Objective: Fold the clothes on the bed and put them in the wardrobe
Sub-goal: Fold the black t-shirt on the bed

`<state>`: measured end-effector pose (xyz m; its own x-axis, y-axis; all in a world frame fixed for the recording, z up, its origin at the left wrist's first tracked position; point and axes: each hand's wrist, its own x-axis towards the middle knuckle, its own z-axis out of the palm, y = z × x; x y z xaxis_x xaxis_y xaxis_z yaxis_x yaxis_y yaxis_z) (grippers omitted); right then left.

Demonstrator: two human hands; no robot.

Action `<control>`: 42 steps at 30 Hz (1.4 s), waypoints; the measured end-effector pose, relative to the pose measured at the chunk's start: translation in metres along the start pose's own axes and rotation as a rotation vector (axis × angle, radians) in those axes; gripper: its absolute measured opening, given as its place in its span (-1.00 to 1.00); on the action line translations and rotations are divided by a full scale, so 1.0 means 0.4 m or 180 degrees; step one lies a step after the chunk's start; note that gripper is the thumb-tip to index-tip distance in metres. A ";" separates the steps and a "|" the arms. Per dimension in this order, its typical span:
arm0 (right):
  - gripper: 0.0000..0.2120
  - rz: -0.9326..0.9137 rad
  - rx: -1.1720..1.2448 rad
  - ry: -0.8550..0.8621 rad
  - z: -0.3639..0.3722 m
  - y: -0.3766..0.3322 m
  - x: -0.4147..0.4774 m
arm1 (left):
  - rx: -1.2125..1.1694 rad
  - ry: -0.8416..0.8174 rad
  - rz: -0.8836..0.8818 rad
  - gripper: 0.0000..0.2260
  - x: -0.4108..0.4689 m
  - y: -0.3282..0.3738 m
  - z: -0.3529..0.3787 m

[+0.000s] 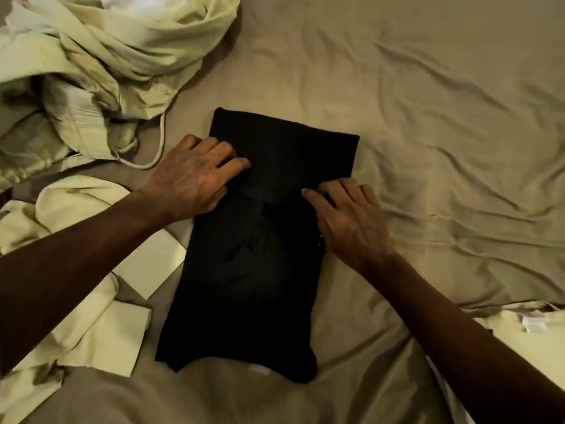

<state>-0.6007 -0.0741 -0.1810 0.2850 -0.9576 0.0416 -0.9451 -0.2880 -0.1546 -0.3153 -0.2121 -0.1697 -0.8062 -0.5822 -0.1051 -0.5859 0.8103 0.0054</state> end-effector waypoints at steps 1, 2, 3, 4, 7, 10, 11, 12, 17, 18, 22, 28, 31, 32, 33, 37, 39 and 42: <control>-0.70 -0.0064 0.0121 -0.0055 0.003 0.005 0.012 | -0.0094 -0.0019 -0.0003 -0.48 0.002 -0.001 0.002; -0.74 -0.0116 0.0314 -0.0082 0.005 0.011 0.022 | -0.0235 -0.0054 -0.0007 -0.50 0.001 -0.003 0.004; -0.75 -0.0149 0.0557 -0.0110 0.002 0.019 0.031 | -0.0356 -0.0107 0.0030 -0.53 -0.004 -0.002 -0.001; -0.76 -0.0185 0.0822 -0.0130 -0.005 0.023 0.037 | -0.0397 -0.0150 0.0103 -0.57 -0.012 0.000 -0.012; -0.64 -0.0012 0.1267 0.0026 -0.042 0.025 0.046 | -0.0302 -0.0182 0.0123 -0.53 -0.030 0.006 -0.045; -0.46 0.0908 0.1114 0.0265 -0.056 0.047 0.112 | -0.0506 0.0042 -0.0566 -0.44 0.022 -0.004 -0.065; -0.39 0.1286 0.1033 0.0059 -0.056 0.063 0.146 | -0.0575 -0.0017 -0.0775 -0.37 0.056 -0.014 -0.069; -0.32 0.1615 0.1108 -0.0263 -0.053 0.084 0.180 | -0.0629 -0.0200 -0.0906 -0.30 0.093 -0.026 -0.072; -0.84 0.2297 0.2096 -0.1042 -0.063 0.164 0.282 | -0.0719 -0.1557 -0.0961 -0.34 0.255 -0.091 -0.109; -0.89 0.2257 0.2043 -0.0982 -0.065 0.171 0.293 | -0.0704 -0.1606 -0.0911 -0.41 0.275 -0.101 -0.122; -0.82 0.2342 0.1569 -0.0018 -0.101 0.234 0.377 | -0.0483 -0.0707 -0.0998 -0.69 0.340 -0.146 -0.167; -0.81 0.1923 0.1725 0.0971 -0.228 0.275 0.446 | -0.0916 0.0852 -0.1473 -0.69 0.339 -0.155 -0.236; -0.84 0.1788 0.2125 0.1347 -0.261 0.193 0.346 | -0.1050 0.1150 -0.1415 -0.69 0.239 -0.115 -0.259; -0.83 0.1724 0.2107 0.1427 -0.257 0.155 0.292 | -0.1126 0.1175 -0.1357 -0.70 0.187 -0.090 -0.255; -0.82 0.1671 0.2023 0.1479 -0.247 0.115 0.234 | -0.1205 0.1173 -0.1293 -0.72 0.133 -0.061 -0.244; -0.77 0.1560 0.1879 0.1482 -0.183 -0.043 0.003 | -0.1234 0.0829 -0.1274 -0.75 -0.081 0.077 -0.152; -0.76 0.1525 0.1883 0.1238 -0.139 -0.097 -0.085 | -0.1083 0.0607 -0.1290 -0.76 -0.165 0.135 -0.097; -0.80 0.1447 0.1780 0.0974 -0.076 -0.151 -0.166 | -0.1081 0.0528 -0.1399 -0.77 -0.245 0.196 -0.043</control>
<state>-0.5674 0.0067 -0.1446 -0.2443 -0.9632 0.1126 -0.7143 0.1002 -0.6926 -0.2836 -0.0925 -0.1417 -0.4673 -0.8840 -0.0125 -0.8400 0.4395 0.3181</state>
